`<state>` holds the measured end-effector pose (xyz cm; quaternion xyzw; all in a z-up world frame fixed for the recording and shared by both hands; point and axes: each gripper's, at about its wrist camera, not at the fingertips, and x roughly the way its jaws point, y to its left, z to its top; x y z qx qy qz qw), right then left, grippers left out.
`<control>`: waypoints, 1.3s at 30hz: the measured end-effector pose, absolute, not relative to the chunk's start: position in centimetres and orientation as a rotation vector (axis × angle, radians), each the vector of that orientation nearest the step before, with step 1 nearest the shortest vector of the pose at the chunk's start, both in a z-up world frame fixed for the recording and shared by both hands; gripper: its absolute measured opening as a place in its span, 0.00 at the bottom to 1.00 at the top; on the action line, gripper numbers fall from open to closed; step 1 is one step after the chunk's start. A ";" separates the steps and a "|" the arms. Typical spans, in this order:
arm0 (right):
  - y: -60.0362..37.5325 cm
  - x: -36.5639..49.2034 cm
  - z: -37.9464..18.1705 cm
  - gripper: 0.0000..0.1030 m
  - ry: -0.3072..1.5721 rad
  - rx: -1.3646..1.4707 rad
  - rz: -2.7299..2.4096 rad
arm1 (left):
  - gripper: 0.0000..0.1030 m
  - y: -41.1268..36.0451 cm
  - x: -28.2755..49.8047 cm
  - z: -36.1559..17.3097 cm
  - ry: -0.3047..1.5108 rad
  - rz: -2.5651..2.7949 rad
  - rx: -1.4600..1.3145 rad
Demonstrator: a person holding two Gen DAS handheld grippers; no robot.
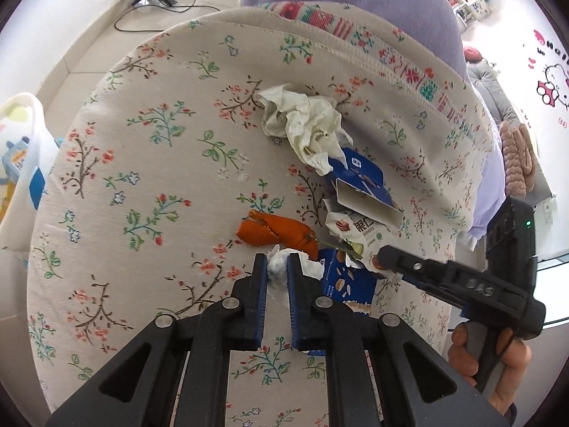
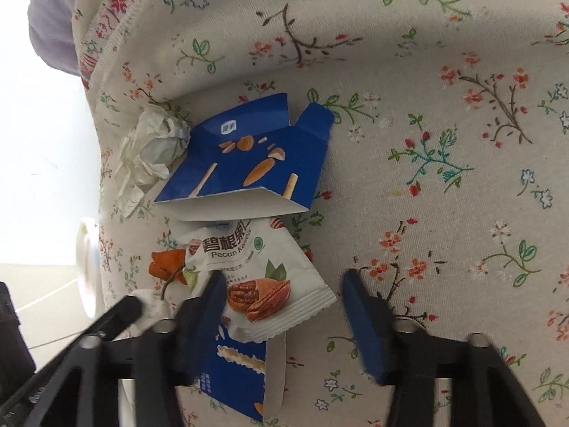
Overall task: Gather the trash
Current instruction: 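Grasp the white tissue with the left tool while the right tool grasps a wrapper, then carry the tissue and wrapper to the bucket and release them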
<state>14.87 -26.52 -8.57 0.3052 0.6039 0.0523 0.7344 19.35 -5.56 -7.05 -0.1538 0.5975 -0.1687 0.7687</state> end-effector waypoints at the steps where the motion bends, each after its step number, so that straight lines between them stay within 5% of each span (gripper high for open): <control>1: -26.4 14.8 -8.6 0.30 1.323 0.671 0.116 | 0.11 -5.2 19.4 -6.9 1.295 -0.364 -0.340; 8: -25.8 13.5 -5.9 0.10 1.237 0.646 0.154 | 0.11 -1.7 19.3 -4.9 1.267 -0.370 -0.390; 39: -23.2 9.3 6.0 0.09 0.792 0.221 0.109 | 0.11 6.1 19.3 -1.1 1.191 -0.327 -0.516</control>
